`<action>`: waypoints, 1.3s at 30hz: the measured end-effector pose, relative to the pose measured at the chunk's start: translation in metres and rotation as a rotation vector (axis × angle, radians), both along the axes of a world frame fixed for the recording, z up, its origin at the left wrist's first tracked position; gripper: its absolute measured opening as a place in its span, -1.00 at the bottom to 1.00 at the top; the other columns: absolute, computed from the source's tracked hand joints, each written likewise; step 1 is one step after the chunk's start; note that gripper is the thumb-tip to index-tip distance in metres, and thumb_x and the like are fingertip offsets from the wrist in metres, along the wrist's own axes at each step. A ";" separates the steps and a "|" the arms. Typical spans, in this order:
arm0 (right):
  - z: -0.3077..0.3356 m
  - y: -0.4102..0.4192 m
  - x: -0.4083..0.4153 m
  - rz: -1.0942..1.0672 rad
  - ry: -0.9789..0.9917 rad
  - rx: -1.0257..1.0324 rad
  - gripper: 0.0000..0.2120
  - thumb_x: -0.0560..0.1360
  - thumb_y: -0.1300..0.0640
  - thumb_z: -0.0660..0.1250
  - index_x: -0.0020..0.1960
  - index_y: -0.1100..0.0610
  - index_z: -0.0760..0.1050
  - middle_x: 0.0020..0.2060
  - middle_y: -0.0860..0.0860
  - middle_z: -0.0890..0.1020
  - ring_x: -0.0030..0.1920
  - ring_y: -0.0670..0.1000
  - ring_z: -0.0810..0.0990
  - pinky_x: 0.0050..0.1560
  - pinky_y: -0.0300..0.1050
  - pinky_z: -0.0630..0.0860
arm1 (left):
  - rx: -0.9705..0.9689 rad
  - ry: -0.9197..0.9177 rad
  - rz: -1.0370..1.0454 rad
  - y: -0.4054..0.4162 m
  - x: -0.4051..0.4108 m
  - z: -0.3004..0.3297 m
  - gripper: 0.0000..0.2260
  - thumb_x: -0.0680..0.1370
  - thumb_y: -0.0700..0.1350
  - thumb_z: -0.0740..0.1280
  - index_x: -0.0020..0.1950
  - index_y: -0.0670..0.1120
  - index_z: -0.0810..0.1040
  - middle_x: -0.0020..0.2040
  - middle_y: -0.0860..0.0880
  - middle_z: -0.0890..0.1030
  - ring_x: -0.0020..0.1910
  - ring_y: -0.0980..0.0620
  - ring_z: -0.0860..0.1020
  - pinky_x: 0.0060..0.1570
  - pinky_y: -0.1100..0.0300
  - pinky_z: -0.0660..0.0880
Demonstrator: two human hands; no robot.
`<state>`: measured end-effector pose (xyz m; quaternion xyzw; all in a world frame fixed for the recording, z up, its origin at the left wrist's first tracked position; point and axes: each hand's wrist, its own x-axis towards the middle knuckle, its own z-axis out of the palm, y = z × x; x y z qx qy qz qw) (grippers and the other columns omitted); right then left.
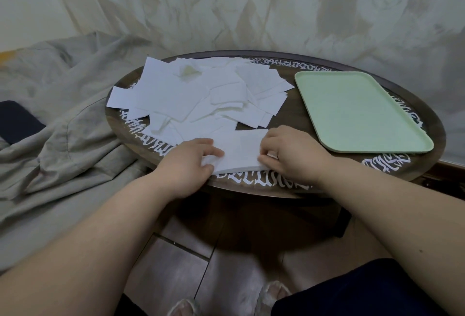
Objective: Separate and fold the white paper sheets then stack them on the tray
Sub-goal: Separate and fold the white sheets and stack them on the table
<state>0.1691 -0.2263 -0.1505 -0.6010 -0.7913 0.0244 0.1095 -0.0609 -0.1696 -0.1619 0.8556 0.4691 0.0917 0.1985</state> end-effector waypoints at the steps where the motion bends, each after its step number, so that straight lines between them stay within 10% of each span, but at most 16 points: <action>1: 0.000 0.002 -0.001 -0.004 0.023 0.009 -0.83 0.55 0.03 0.28 0.01 0.10 0.59 0.00 0.01 0.57 0.04 0.07 0.49 -0.01 -0.06 0.42 | -0.002 0.007 -0.001 -0.001 0.000 0.001 -0.64 0.57 -0.18 0.28 0.32 0.11 0.54 0.51 0.07 0.34 0.46 0.05 0.33 0.38 0.21 0.22; 15: 0.028 0.061 -0.029 -0.137 0.183 0.001 -0.70 0.56 0.05 0.29 0.28 0.05 0.47 0.18 -0.01 0.52 0.19 0.02 0.47 0.17 -0.08 0.40 | 0.082 -0.216 0.275 0.045 -0.007 0.032 -0.70 0.54 -0.14 0.39 0.26 0.06 0.56 0.36 0.10 0.50 0.37 0.11 0.41 0.18 0.39 0.20; 21: 0.022 0.117 -0.033 0.025 -0.051 -0.139 -0.57 0.52 0.05 0.32 0.37 0.00 0.39 0.30 -0.04 0.44 0.33 0.03 0.36 0.23 -0.09 0.36 | 0.009 0.055 0.231 0.084 -0.036 0.014 -0.43 0.40 0.07 0.53 0.38 0.02 0.49 0.40 0.05 0.46 0.39 0.07 0.39 0.29 0.28 0.23; 39: 0.002 0.151 -0.076 0.096 -0.097 -0.048 -0.53 0.44 -0.17 0.37 0.28 0.00 0.46 0.06 -0.04 0.54 0.14 0.04 0.41 0.07 -0.04 0.42 | 0.147 -0.181 0.351 0.123 -0.036 -0.001 -0.81 0.57 0.03 0.35 0.04 -0.05 0.65 0.17 0.00 0.59 0.23 -0.07 0.46 0.10 0.16 0.31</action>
